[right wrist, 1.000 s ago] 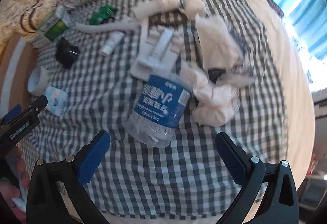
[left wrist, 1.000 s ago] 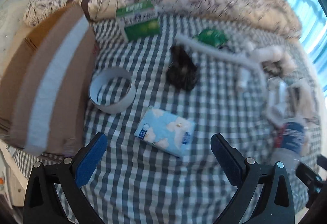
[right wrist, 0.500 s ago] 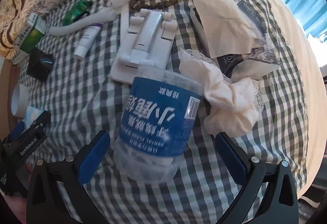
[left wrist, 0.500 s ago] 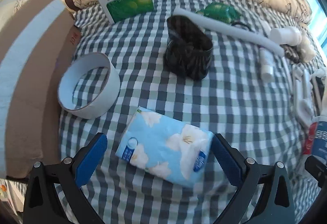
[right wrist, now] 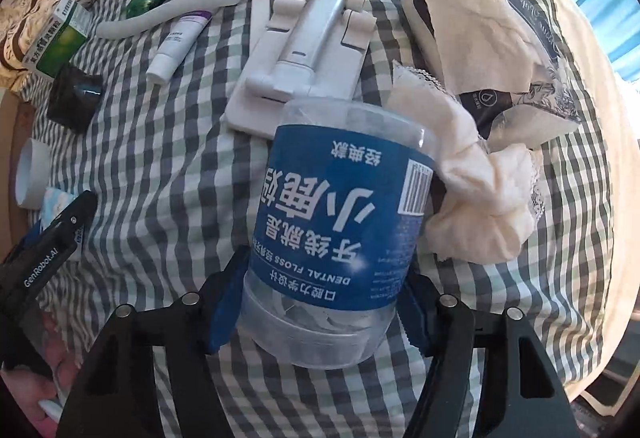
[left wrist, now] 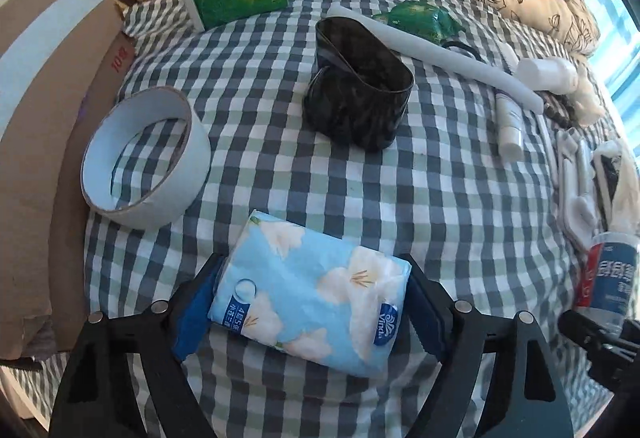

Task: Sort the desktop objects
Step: 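Grasp the floss-pick jar with the right tool while the left tool grasps the tissue pack, then carry both items over the cardboard box and open both tools to drop them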

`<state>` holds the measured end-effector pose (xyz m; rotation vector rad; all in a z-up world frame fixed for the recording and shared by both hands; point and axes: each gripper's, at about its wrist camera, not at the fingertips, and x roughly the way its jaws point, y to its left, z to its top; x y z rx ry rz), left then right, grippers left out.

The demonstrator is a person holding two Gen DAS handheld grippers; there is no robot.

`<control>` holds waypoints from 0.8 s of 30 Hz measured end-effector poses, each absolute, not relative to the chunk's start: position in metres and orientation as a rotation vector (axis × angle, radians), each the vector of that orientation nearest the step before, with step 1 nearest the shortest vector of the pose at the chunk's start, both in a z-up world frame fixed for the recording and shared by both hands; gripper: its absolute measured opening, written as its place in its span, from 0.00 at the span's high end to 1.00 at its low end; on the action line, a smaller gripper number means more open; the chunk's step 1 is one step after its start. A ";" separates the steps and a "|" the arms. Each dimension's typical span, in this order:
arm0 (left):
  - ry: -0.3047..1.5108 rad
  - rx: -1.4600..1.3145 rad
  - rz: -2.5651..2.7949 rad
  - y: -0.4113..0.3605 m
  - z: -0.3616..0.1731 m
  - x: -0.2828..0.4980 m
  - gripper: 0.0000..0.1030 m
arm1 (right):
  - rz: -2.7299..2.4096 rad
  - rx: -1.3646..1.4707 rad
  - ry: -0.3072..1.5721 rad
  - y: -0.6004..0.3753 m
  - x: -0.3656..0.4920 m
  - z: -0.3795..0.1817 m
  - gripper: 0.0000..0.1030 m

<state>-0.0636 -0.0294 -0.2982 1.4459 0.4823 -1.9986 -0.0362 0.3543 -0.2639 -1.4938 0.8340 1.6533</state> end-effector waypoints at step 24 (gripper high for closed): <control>0.437 1.229 -2.103 -0.038 -0.104 -0.018 0.18 | 1.780 -1.356 0.812 0.288 -0.068 -0.117 0.39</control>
